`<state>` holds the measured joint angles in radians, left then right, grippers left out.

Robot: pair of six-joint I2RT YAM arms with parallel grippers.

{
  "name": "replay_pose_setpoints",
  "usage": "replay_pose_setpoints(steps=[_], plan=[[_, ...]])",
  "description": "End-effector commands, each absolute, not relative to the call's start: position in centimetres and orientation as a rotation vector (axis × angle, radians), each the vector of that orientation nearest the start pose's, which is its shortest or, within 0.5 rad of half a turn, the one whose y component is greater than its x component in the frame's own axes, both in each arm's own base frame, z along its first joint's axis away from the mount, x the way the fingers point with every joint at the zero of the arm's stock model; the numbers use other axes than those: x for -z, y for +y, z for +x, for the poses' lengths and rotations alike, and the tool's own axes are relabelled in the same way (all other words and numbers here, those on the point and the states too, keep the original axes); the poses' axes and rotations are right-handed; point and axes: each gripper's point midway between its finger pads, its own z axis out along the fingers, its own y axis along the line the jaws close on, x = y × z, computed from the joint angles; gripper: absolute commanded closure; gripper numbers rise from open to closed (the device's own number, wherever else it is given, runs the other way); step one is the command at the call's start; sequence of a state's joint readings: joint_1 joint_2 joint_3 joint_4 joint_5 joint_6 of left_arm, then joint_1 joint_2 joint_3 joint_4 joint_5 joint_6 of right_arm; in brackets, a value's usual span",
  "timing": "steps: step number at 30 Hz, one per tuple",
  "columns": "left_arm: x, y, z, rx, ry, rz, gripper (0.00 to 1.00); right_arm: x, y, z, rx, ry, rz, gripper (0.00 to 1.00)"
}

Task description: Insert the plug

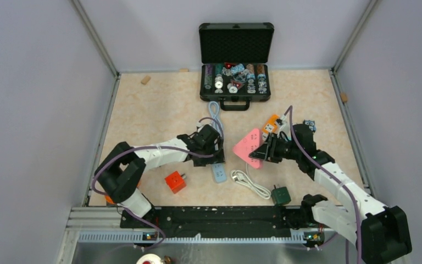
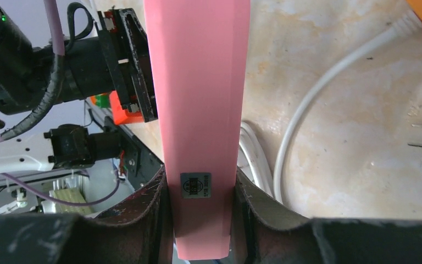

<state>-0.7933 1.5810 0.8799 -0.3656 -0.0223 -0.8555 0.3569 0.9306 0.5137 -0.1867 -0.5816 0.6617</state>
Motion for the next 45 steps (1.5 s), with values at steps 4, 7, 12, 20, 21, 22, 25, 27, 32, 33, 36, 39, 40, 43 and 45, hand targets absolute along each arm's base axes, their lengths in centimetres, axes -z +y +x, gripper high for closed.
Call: replay_pose_setpoints(steps=[4,7,12,20,21,22,25,27,32,33,36,39,40,43,45], plan=[[-0.8,-25.8,23.3,0.263,2.752,-0.086,0.42,-15.9,19.6,22.2,-1.101,2.281,-0.014,1.00],[-1.1,-24.4,23.1,0.177,2.746,-0.059,0.53,-15.5,19.8,22.2,-1.109,2.283,-0.026,1.00],[-2.5,-21.4,22.1,0.044,2.741,-0.006,0.62,-15.2,20.2,22.6,-1.141,2.261,-0.019,1.00],[-4.6,-20.2,20.6,0.121,2.712,0.066,0.55,-14.4,22.9,22.0,-1.385,2.274,-0.030,1.00],[-5.0,-20.4,20.6,0.142,2.704,0.084,0.47,-14.3,23.1,22.0,-1.396,2.271,-0.027,1.00],[-5.4,-20.6,20.7,0.160,2.695,0.102,0.41,-14.3,23.4,22.1,-1.408,2.264,-0.028,1.00],[-7.2,-21.0,21.0,0.219,2.651,0.134,0.13,-14.3,24.2,22.1,-1.438,2.262,-0.037,1.00],[-8.7,-21.4,21.0,0.293,2.619,0.150,0.08,-14.0,24.8,22.0,-1.448,2.280,-0.044,1.00],[-12.8,-22.0,21.3,0.593,2.515,0.144,0.05,-13.8,27.3,21.5,-1.516,2.284,-0.073,1.00],[-13.4,-22.0,21.1,0.669,2.499,0.143,0.05,-13.6,27.8,21.5,-1.532,2.289,-0.078,1.00],[-14.8,-20.8,21.2,0.841,2.451,0.090,0.06,-13.4,29.4,21.4,-1.583,2.296,-0.094,1.00],[-15.6,-19.0,21.3,0.947,2.412,0.025,0.06,-13.9,31.0,21.1,-1.688,2.264,-0.101,1.00],[-15.9,-18.6,21.1,0.977,2.400,0.020,0.06,-14.1,31.5,21.0,-1.720,2.250,-0.102,1.00],[-16.3,-17.6,20.8,1.009,2.390,0.009,0.06,-14.6,32.9,20.9,-1.776,2.231,-0.118,1.00],[-16.5,-16.7,20.9,0.974,2.388,-0.006,0.06,-14.4,33.9,20.8,-1.804,2.241,-0.131,1.00]])
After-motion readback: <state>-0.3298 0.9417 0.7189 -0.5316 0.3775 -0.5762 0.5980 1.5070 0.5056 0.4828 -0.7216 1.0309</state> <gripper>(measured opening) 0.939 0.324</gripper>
